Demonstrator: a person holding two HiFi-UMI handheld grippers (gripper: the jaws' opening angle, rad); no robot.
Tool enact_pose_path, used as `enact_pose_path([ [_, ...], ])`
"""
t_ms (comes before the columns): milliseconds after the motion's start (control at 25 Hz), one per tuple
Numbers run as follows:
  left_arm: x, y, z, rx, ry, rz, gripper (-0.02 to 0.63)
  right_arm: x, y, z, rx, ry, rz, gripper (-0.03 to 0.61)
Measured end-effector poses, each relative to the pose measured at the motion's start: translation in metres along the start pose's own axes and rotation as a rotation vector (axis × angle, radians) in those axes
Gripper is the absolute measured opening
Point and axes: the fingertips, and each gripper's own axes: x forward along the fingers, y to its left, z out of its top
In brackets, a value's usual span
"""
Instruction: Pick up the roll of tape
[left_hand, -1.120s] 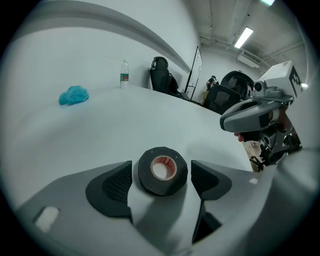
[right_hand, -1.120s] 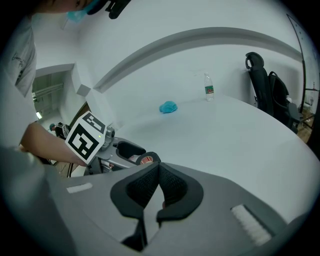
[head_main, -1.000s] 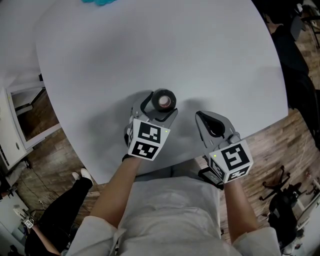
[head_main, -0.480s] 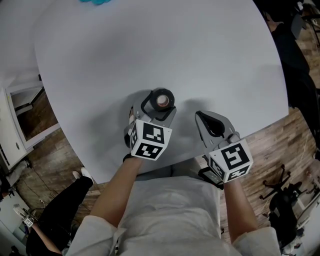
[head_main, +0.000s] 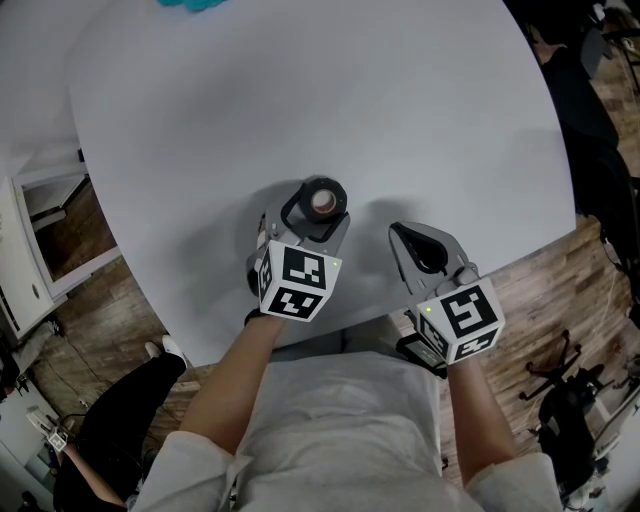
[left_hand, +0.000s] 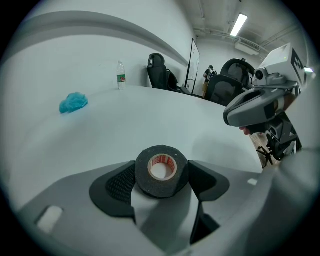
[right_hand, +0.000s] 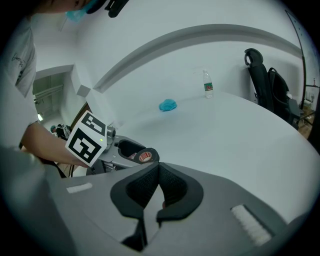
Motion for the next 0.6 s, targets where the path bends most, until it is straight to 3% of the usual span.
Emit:
enact_pose_path([
  [600, -0.015, -0.008, 0.004, -0.021, -0.020, -0.004, 0.345, -0.014, 0.006, 0.002, -0.024, -0.014, 0.007, 0.006],
])
